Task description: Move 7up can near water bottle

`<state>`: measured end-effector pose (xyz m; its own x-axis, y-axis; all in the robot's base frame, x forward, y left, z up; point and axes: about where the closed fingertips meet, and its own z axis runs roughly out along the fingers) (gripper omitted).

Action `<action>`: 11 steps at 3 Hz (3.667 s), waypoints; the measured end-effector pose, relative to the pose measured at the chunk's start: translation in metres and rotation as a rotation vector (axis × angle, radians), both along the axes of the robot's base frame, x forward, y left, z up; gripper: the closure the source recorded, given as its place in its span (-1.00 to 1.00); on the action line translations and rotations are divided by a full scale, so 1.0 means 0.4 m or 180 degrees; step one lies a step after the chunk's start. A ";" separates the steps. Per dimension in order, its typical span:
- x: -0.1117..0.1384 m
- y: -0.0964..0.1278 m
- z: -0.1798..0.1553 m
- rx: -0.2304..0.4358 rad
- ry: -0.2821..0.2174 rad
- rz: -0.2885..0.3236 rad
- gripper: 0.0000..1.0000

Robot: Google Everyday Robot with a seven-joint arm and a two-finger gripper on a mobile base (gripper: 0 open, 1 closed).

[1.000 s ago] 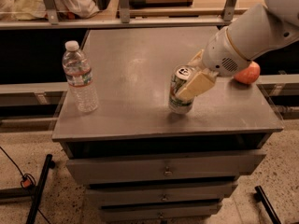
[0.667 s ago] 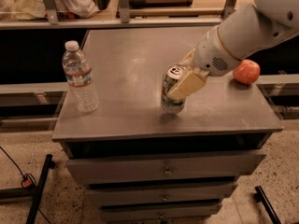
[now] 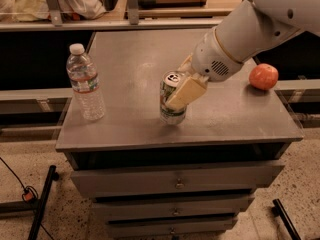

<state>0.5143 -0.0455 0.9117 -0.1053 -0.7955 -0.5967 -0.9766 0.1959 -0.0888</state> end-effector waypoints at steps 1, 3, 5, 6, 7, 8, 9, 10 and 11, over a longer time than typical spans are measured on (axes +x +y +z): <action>0.038 0.067 -0.027 0.0059 0.0116 0.0169 1.00; 0.066 0.109 -0.036 0.0014 0.0051 0.0239 1.00; 0.082 0.179 -0.050 -0.0071 0.0006 0.0376 1.00; 0.083 0.210 -0.042 -0.0107 0.0029 0.0452 1.00; 0.085 0.242 -0.041 -0.0124 0.0074 0.0525 1.00; 0.091 0.271 -0.050 -0.0119 0.0117 0.0582 1.00; 0.097 0.289 -0.070 -0.0092 0.0160 0.0613 0.67; 0.100 0.298 -0.081 -0.0050 0.0164 0.0635 0.20; 0.100 0.298 -0.079 -0.0049 0.0164 0.0635 -0.26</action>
Offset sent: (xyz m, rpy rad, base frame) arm 0.0081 0.0179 -0.0090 0.0301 0.0600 0.0552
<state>0.5542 0.0737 0.8802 0.0253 -0.8127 -0.5821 -0.9992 -0.0030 -0.0393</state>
